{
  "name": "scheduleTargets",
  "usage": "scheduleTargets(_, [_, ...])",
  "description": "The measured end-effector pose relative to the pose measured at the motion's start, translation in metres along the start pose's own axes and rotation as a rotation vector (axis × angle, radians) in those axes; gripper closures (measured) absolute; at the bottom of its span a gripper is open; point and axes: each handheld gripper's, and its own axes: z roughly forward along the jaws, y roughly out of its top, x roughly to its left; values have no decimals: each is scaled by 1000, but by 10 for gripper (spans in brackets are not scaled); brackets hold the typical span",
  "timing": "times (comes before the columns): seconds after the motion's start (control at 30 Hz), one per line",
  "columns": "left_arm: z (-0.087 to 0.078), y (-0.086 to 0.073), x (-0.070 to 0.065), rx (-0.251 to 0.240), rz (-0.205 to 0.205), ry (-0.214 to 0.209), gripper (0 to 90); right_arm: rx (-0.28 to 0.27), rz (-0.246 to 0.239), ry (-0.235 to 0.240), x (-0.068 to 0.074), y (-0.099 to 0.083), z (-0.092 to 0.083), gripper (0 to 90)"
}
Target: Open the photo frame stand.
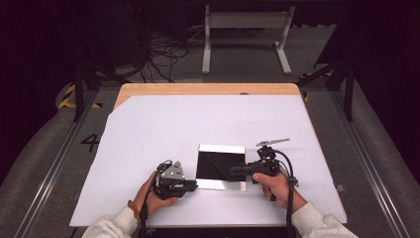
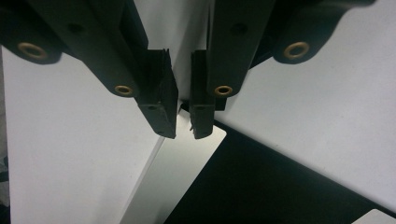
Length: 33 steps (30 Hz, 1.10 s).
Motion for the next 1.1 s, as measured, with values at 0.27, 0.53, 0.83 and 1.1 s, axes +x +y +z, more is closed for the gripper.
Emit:
scheduleTargets(0.27, [-3, 1, 0, -7, -6, 5, 643, -17, -62, 6, 4, -2, -4, 603])
scheduleTargets(0.53, [-6, 5, 14, -63, -84, 42, 497, -20, -104, -2, 6, -3, -4, 605])
scheduleTargets(0.83, [8, 19, 23, -47, -110, 83, 346, -33, -171, -2, 11, -4, -5, 605])
scheduleTargets(1.1, [19, 28, 30, -32, -161, 53, 288, -40, -211, -6, 14, -4, -5, 605])
